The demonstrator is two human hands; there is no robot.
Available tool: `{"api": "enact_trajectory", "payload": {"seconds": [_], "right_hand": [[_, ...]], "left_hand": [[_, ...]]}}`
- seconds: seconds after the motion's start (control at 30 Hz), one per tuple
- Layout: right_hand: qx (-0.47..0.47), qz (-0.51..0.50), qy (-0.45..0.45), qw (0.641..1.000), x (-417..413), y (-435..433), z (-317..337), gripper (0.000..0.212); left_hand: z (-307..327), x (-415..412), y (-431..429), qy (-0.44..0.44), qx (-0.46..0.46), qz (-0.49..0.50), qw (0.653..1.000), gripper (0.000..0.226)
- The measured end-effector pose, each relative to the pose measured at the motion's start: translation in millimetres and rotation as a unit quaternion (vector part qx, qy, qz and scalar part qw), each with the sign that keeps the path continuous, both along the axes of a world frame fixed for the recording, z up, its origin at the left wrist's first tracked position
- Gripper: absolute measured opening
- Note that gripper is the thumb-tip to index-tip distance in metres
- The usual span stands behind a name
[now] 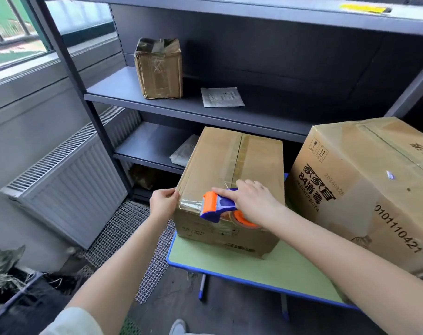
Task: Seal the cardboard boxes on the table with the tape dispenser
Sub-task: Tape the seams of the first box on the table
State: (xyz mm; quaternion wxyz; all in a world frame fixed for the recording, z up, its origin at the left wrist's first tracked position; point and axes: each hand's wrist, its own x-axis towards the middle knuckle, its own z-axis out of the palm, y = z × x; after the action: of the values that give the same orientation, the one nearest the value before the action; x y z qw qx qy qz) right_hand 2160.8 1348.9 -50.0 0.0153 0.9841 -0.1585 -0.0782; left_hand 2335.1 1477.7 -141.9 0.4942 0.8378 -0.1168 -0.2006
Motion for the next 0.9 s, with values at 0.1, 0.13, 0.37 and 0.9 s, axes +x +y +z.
{"api": "enact_trajectory", "payload": {"seconds": [0.1, 0.13, 0.37, 0.9], "right_hand": [[0.004, 0.008, -0.007, 1.000, -5.8, -2.7, -2.0, 0.054], [0.001, 0.008, -0.006, 1.000, -7.7, -4.7, -2.5, 0.055], [-0.006, 0.031, -0.011, 0.999, -12.2, -16.2, -0.9, 0.054], [-0.004, 0.036, 0.009, 0.999, -44.8, -52.4, 1.4, 0.060]], "left_hand": [[-0.1, -4.8, -2.5, -0.004, -0.007, 0.006, 1.000, 0.026], [-0.2, -6.4, -3.6, -0.005, -0.005, 0.007, 1.000, 0.026], [2.0, -15.5, -8.8, -0.014, 0.006, 0.026, 1.000, 0.026], [-2.5, -11.9, -8.2, -0.086, 0.034, 0.016, 0.996, 0.028]]}}
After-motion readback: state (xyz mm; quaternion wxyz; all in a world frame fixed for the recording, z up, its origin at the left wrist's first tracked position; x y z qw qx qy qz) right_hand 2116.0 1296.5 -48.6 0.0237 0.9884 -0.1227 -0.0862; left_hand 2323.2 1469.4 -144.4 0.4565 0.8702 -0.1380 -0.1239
